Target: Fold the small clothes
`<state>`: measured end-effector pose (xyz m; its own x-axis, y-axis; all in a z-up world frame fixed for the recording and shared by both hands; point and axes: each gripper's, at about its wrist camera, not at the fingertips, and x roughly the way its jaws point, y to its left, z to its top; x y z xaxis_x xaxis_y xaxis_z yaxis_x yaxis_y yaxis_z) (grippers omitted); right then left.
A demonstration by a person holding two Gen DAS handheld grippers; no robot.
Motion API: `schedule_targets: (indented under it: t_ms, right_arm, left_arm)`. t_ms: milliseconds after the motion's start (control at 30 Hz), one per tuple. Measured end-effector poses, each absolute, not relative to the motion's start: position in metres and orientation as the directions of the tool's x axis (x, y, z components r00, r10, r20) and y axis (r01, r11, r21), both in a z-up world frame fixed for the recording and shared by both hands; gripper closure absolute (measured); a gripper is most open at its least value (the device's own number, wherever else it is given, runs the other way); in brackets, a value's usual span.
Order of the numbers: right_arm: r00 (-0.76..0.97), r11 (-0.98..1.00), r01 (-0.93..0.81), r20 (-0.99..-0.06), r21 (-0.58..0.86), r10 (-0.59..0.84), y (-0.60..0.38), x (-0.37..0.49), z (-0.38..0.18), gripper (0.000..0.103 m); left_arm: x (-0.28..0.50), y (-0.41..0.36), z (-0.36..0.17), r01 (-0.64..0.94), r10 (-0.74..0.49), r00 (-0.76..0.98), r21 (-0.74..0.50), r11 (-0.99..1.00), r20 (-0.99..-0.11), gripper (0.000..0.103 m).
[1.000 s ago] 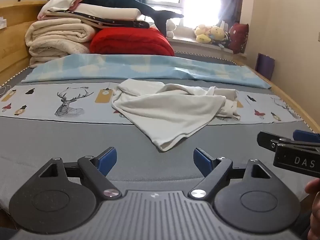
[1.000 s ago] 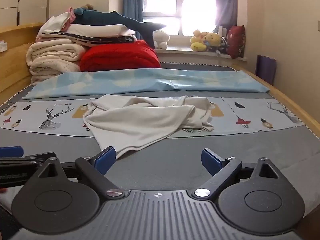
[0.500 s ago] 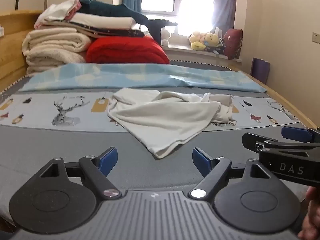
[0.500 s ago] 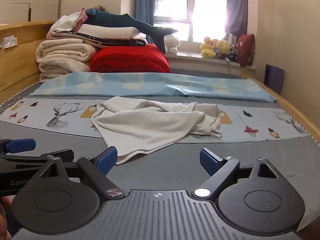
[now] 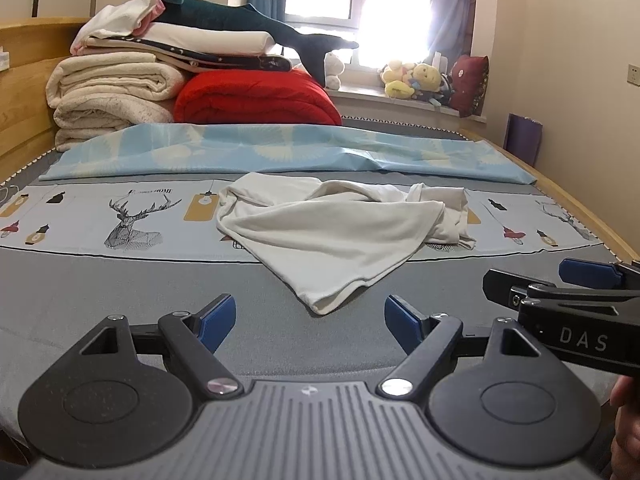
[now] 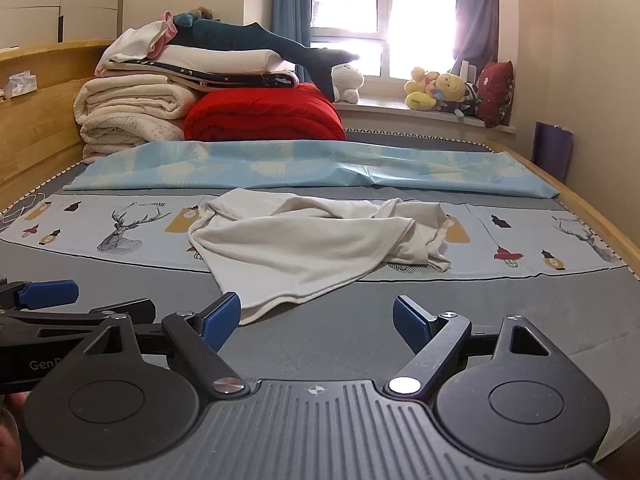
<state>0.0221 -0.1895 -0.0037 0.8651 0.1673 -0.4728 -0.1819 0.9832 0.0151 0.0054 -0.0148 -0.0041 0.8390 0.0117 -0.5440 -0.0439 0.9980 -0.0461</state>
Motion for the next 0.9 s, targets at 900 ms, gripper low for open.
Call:
schedule_targets:
  t_ms: [900]
  right_arm:
    - [0.854,0.98,-0.197,-0.489,0.009,0.176,-0.1894,0.0259,-0.0061,0.018]
  left_arm:
    - [0.0059,-0.0091,-0.0053,-0.054,0.015,0.836,-0.054,0.997,-0.549,0.017]
